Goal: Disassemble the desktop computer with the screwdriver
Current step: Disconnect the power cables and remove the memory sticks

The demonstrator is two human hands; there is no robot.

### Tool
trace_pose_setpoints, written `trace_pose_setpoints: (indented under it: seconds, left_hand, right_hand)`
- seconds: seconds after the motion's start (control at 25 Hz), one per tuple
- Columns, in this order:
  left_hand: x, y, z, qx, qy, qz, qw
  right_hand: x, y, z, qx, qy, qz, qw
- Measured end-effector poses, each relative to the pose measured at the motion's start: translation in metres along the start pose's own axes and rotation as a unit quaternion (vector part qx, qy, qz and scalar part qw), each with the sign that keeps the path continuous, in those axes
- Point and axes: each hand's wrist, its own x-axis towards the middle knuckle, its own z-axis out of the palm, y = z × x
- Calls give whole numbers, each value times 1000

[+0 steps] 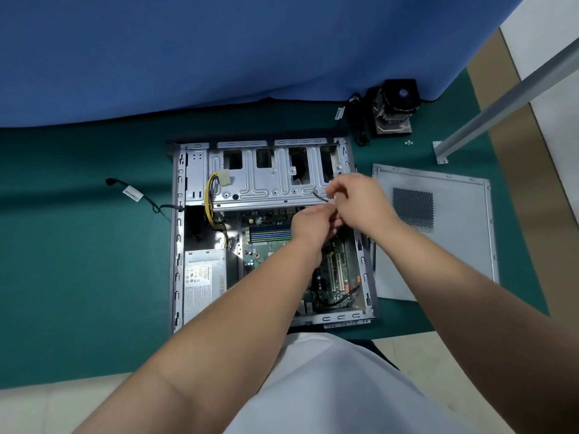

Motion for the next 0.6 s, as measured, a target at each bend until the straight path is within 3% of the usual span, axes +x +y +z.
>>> trace_pose_setpoints:
  seconds: [0.16, 0.36, 0.6]
  left_hand:
    - [-3, 4, -9, 27, 5, 0, 1000]
    - [-9, 7, -14, 20, 33, -2, 999]
    - [-9, 3, -39, 132, 44, 78, 987]
  right_hand:
    - [-15, 22, 8, -106, -1, -87, 990]
    - [-14, 29, 10, -104, 34, -130, 985]
    - [-4, 29, 3, -110, 22, -155, 981]
